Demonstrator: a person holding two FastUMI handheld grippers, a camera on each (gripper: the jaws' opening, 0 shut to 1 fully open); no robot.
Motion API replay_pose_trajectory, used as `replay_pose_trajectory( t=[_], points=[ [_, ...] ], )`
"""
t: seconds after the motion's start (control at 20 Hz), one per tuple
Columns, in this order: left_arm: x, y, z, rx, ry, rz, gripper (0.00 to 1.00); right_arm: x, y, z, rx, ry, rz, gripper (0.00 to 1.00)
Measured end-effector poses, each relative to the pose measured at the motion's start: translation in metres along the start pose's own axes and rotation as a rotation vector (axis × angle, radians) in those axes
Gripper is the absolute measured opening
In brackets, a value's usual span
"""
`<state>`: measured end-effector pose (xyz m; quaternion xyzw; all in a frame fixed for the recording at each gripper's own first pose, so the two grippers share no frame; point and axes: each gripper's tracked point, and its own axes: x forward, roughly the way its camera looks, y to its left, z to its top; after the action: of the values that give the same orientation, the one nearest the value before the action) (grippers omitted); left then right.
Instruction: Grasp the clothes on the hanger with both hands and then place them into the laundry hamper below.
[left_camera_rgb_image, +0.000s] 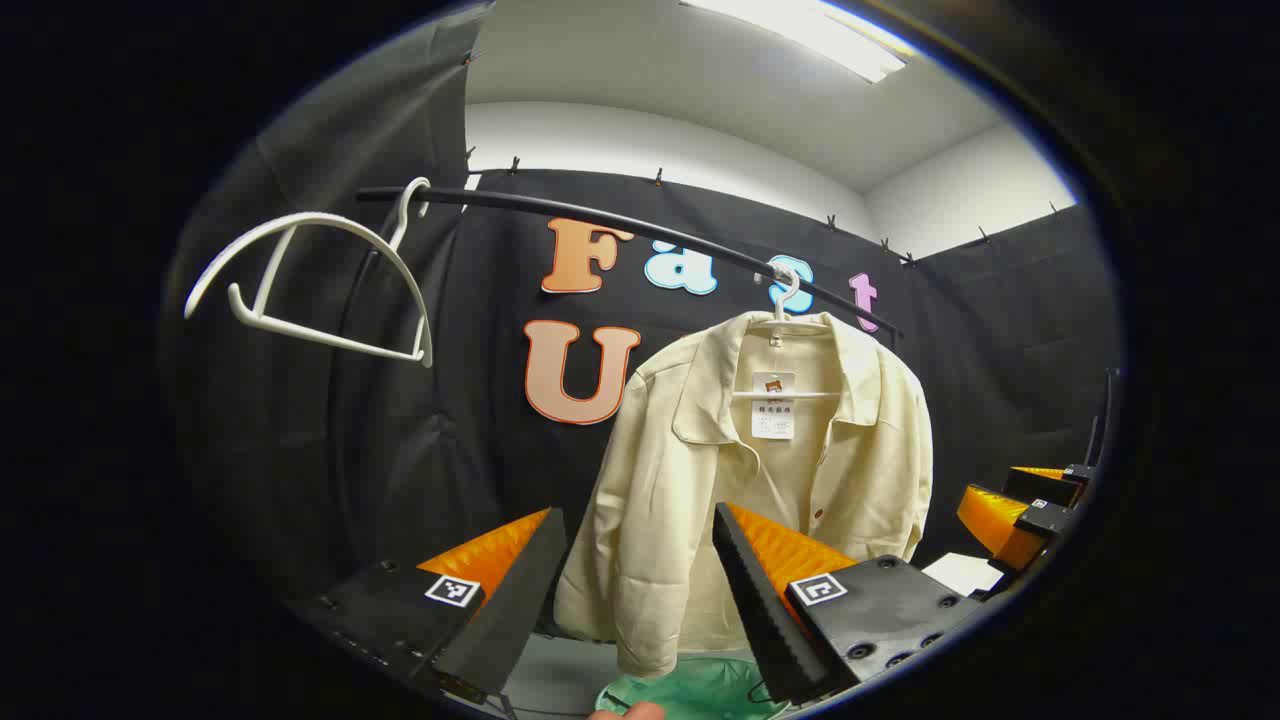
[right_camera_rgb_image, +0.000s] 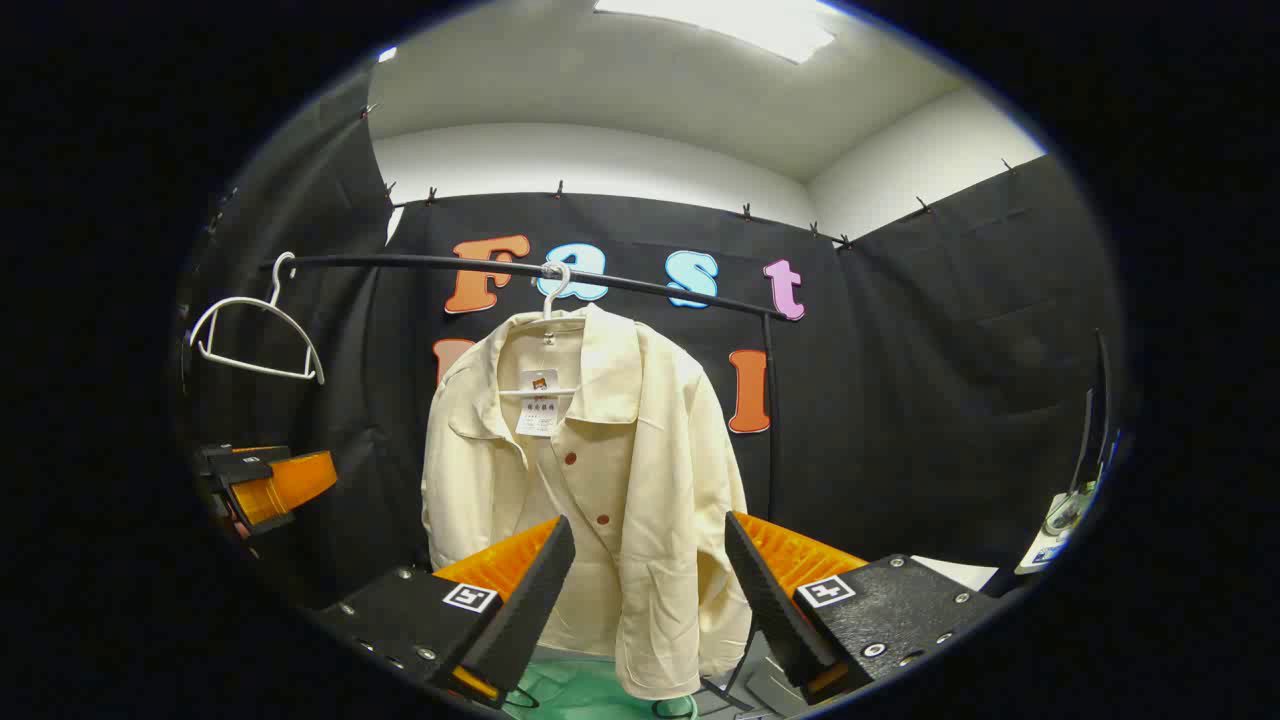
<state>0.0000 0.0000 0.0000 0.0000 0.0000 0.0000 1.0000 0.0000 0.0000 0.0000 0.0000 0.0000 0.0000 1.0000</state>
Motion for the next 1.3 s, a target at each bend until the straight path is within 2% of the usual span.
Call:
replay_pose_trajectory(
  t=[0.35,0.4,0.5,0.55,0.75,0.8,0.85,1.0,1.1,1.15,1.3],
  points=[
    [0.000,0.004,0.003,-0.015,-0.004,0.001,0.96,0.000,0.012,-0.005,-0.006,0.012,0.020,0.93],
    [-0.001,0.005,0.003,-0.015,-0.004,0.001,1.00,0.000,0.012,-0.005,-0.005,0.012,0.020,0.93],
    [-0.002,0.007,0.003,-0.010,-0.004,0.002,0.93,-0.001,0.013,-0.004,-0.001,0.012,0.018,0.93],
    [-0.003,0.007,0.003,-0.011,-0.003,0.001,0.96,-0.001,0.013,-0.005,0.000,0.013,0.018,0.93],
    [-0.003,0.007,0.002,-0.014,0.000,-0.002,0.97,-0.001,0.014,-0.006,-0.002,0.018,0.019,0.93],
    [-0.002,0.008,0.003,-0.014,0.000,-0.002,1.00,-0.001,0.014,-0.007,-0.005,0.018,0.018,0.93],
    [-0.002,0.008,0.003,-0.013,0.000,-0.001,0.93,0.000,0.014,-0.008,-0.006,0.019,0.017,0.93],
    [-0.003,0.010,0.004,-0.010,-0.005,0.000,0.97,0.004,0.019,-0.008,0.003,0.019,0.028,0.93],
    [-0.002,0.010,0.003,-0.009,-0.006,-0.003,0.93,0.009,0.026,-0.005,0.006,0.015,0.038,0.93],
    [-0.001,0.009,0.004,-0.010,-0.007,-0.008,0.96,0.011,0.029,-0.002,0.007,0.008,0.044,0.93],
    [0.007,-0.001,0.003,-0.041,-0.003,-0.052,0.96,0.026,0.041,0.005,0.004,-0.011,0.058,0.93]
  ],
)
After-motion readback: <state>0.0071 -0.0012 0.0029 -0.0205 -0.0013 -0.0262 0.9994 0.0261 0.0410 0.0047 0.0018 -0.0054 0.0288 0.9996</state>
